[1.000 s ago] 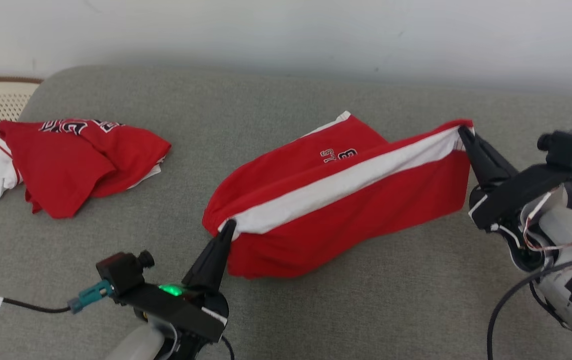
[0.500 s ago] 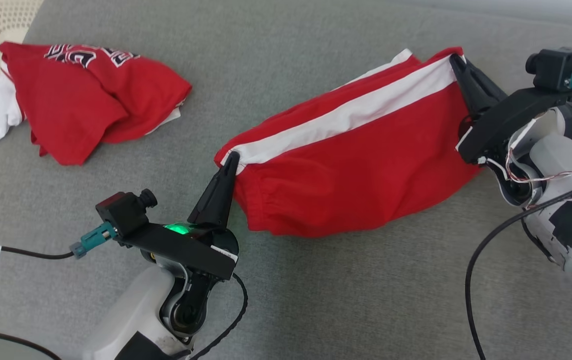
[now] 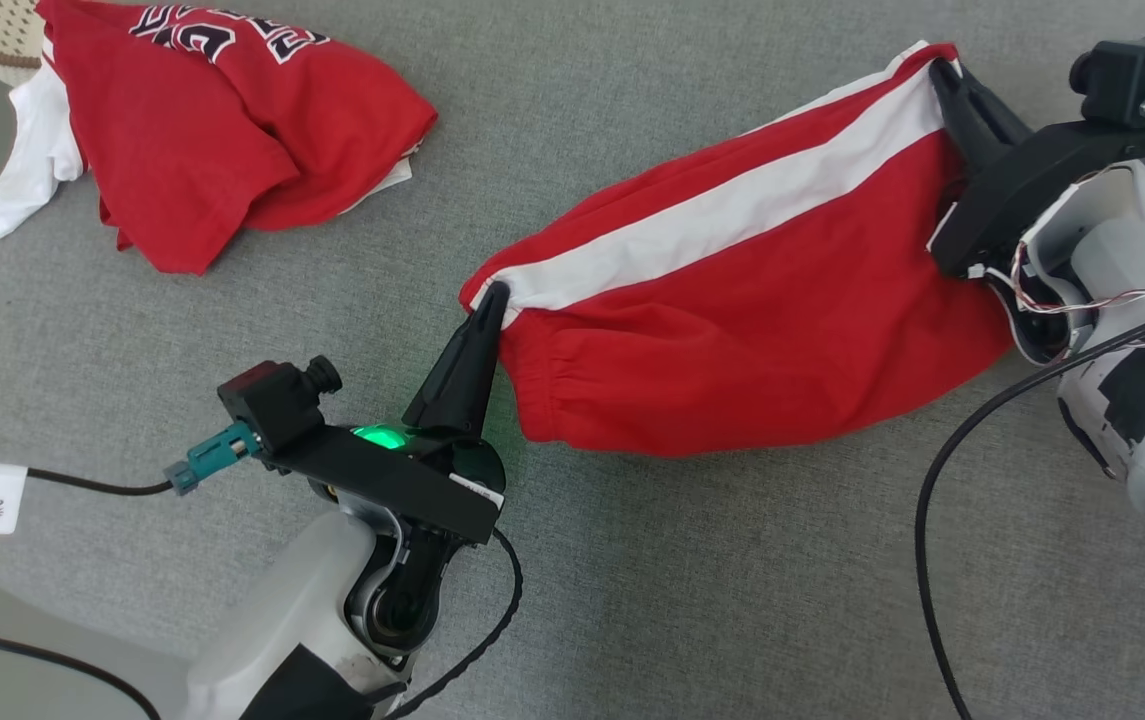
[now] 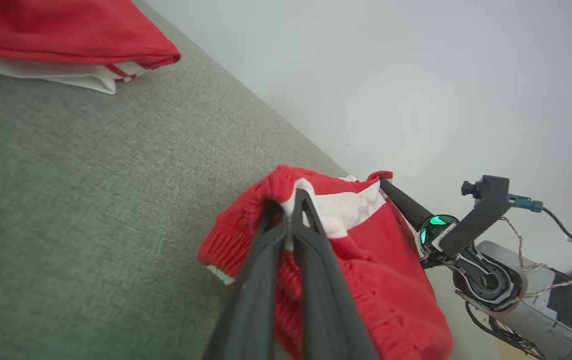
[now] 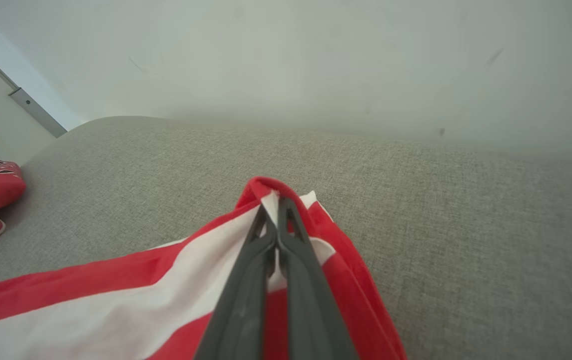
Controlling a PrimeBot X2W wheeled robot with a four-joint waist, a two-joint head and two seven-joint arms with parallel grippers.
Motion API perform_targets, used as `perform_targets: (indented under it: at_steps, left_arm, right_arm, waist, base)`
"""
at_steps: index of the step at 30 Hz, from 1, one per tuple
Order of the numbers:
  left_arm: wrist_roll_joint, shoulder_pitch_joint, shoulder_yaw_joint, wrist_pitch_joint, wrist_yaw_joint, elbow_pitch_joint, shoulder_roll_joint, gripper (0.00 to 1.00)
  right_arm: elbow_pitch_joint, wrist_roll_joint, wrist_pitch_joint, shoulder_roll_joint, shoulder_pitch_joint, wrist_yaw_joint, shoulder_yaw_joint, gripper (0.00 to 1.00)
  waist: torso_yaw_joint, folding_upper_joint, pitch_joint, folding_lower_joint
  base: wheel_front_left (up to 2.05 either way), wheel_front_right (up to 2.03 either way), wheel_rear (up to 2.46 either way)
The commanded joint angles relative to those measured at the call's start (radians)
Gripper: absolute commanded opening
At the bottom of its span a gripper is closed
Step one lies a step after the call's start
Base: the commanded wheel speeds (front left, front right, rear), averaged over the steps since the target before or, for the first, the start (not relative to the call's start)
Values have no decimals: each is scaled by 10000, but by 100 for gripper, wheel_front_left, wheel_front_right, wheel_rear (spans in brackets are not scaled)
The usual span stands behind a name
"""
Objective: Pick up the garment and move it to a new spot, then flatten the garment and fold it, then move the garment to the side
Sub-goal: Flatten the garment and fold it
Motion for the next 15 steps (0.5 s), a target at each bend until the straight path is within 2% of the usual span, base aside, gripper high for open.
perform_targets:
  at_steps: [1,2,3,4,5,8,15]
  left_arm:
    - [139,-119,-82,-10,-2,21,-11,0]
    - [204,-147,-121,-10,-2,65,14,0]
    - [267,-169,-81,-10,-2,109,19,29]
    - [333,-175,-10,-10,-2,153,9,66]
    - [403,-155,63,-11,-2,234,-5,100]
    - [470,-67,276,-11,-2,347,-69,100]
    - [1508,409,1013,-11,-2,712,-22,100]
  right_arm:
    - [79,-46,-39,133,-160,-6,129,0]
    - [144,-12,-63,154,-204,-6,148,9]
    - [206,-12,-92,170,-226,-6,180,60]
    - [257,-19,-97,220,-231,-6,241,100]
    - [322,12,-99,271,-230,-6,283,100]
    - [454,-88,-127,302,-269,-6,401,100]
    - [798,-183,-455,304,-145,-6,133,100]
  waist:
    - [73,-2,139,-1]
    - [59,-2,159,-1]
    - [46,-2,173,-1]
    - [34,-2,174,-1]
    - [13,-2,159,-1]
    - [-38,-2,104,-1]
    - [-241,-2,-347,-1]
  base:
    - [0,0,0]
    - [0,0,0]
    - [0,0,0]
    - [0,0,0]
    - [0,0,0]
    - [0,0,0]
    - [0,0,0]
